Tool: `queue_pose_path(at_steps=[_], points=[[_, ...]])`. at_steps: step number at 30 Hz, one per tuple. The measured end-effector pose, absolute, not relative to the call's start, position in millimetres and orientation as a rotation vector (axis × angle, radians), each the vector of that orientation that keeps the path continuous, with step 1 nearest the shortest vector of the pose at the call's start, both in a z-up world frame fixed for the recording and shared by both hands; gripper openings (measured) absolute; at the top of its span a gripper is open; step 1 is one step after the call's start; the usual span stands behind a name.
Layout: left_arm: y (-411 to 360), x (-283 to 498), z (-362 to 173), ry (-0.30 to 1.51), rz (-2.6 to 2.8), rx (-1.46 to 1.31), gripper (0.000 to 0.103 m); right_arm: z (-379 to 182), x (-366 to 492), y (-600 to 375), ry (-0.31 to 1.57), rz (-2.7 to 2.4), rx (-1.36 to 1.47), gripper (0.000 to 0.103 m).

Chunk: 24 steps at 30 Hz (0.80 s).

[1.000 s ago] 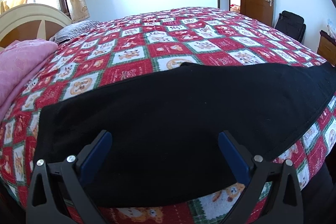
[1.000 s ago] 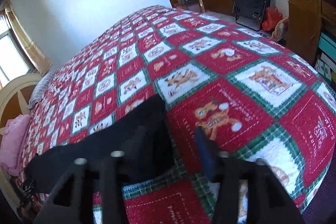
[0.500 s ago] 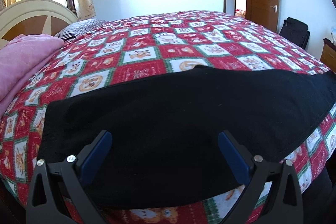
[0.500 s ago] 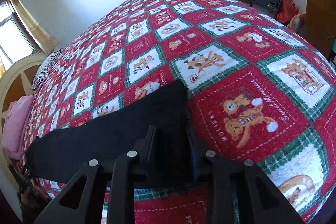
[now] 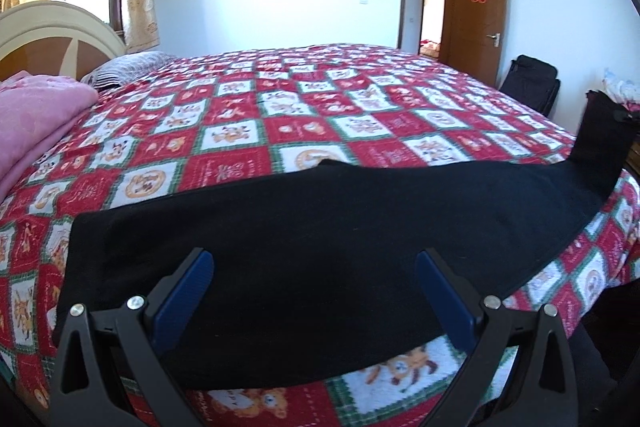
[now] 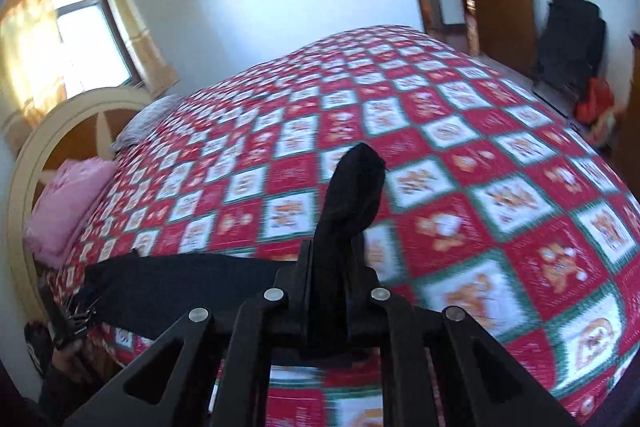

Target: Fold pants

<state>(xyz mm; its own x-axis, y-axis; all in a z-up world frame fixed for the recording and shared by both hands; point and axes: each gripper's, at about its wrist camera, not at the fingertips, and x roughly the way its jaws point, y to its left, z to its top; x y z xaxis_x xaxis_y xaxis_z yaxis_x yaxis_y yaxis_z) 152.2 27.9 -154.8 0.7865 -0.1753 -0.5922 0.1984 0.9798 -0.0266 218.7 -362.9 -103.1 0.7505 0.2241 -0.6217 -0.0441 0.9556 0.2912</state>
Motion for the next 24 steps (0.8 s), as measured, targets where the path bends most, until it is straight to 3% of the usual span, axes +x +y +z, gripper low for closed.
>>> queue_pose_path(at_steps=[7,16,19,21,24], points=[[11,146,-159,0.639,-0.284,0.047,0.103,-121,246,-269,0.770,0.267,0.177,0.012],[2,144,-164,0.660,-0.328,0.042,0.103,-195,274,-135,0.901,0.379,-0.058,0.012],[-4,144,-163,0.667,-0.355,0.042,0.103,-221,281,-123,0.966,0.421,-0.077,0.018],[-8,145,-162,0.672,-0.381,0.037,0.103,-220,277,-129,0.962,0.487,-0.032,0.037],[-18,150,-158,0.680,-0.419,0.042,0.103,-201,265,-158,0.943,0.558,0.091,0.046]])
